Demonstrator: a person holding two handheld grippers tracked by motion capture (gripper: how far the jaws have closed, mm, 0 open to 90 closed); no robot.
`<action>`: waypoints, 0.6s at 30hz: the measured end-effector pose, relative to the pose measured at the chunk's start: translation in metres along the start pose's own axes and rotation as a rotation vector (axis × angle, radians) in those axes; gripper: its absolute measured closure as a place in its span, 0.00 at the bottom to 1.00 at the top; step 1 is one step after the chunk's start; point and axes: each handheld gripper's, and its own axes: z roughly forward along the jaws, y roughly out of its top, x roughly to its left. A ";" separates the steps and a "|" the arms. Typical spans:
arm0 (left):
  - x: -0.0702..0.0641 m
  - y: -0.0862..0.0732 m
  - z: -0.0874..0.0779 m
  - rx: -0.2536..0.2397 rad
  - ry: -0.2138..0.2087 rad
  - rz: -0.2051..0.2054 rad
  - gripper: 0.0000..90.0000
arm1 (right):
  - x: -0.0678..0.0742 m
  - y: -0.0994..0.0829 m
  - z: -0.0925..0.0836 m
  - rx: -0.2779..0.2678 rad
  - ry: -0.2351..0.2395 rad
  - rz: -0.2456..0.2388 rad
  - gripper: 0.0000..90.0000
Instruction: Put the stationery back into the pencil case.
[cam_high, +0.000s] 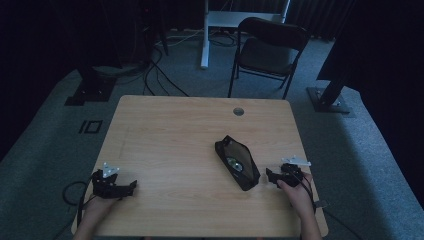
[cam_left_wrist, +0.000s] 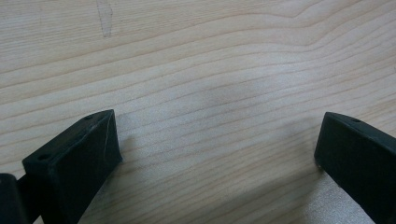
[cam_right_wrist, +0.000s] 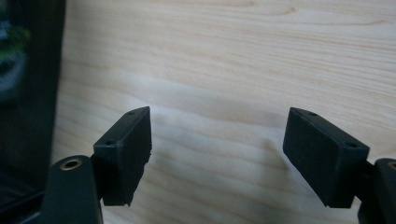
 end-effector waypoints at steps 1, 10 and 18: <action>0.000 0.000 0.000 0.000 0.000 0.000 0.00 | 0.000 -0.001 0.000 0.000 -0.006 -0.005 0.24; 0.000 0.000 0.000 0.000 0.000 0.001 0.00 | -0.004 -0.012 -0.002 -0.004 -0.009 -0.025 0.19; 0.000 0.000 0.000 0.001 0.000 0.001 0.00 | -0.004 -0.012 -0.002 -0.004 0.011 -0.045 0.19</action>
